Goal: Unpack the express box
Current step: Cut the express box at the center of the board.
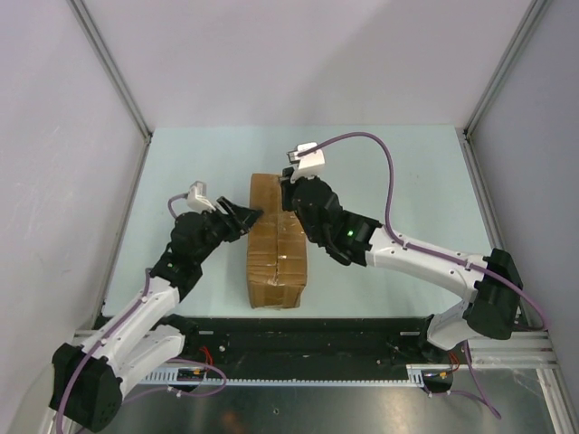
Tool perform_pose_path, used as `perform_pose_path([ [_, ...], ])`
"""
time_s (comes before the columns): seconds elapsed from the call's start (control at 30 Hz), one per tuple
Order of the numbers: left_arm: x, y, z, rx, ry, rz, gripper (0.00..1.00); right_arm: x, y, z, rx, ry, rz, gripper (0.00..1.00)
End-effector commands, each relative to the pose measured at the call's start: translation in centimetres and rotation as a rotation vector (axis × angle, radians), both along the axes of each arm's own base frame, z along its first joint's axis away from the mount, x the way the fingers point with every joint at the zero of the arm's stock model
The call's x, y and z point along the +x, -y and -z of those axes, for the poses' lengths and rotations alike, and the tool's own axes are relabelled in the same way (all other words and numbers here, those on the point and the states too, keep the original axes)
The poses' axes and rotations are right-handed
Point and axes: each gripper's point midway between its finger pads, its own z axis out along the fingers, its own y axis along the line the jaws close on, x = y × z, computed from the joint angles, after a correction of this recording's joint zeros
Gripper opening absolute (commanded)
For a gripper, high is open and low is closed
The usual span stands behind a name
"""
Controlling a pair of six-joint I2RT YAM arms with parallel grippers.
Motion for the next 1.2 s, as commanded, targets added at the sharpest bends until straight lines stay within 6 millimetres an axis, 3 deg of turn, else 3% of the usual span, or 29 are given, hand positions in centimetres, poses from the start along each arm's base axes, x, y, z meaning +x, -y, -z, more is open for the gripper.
perform_pose_path([
  [0.0,-6.0,-0.7,11.7,0.03,-0.54,-0.008,0.33,0.7,0.7,-3.8,0.079,0.084,0.062,0.0],
  [0.13,-5.1,0.4,11.1,-0.045,-0.592,-0.027,0.28,1.0,0.8,-4.3,0.077,0.095,0.074,0.0],
  [0.27,-3.7,1.0,10.0,-0.109,-0.588,-0.066,0.28,1.0,0.9,-4.3,0.071,0.096,0.08,0.0],
  [0.4,-3.6,1.4,9.6,-0.124,-0.582,-0.085,0.29,1.0,1.2,-3.9,0.051,0.084,0.088,0.0],
  [0.57,-3.2,1.6,9.3,-0.06,-0.529,-0.036,0.39,1.3,1.3,-3.2,-0.011,0.085,0.068,0.0],
  [0.7,-2.7,1.8,9.0,-0.006,-0.493,0.004,0.5,1.7,0.4,-2.1,-0.056,0.063,-0.057,0.0],
  [0.83,-2.5,1.5,9.2,0.033,-0.48,0.006,0.54,2.1,0.2,-1.7,-0.067,0.054,-0.111,0.0],
  [1.17,-2.7,1.0,9.6,0.103,-0.469,0.018,0.45,3.9,-0.8,-0.6,-0.066,0.078,-0.085,0.0],
])
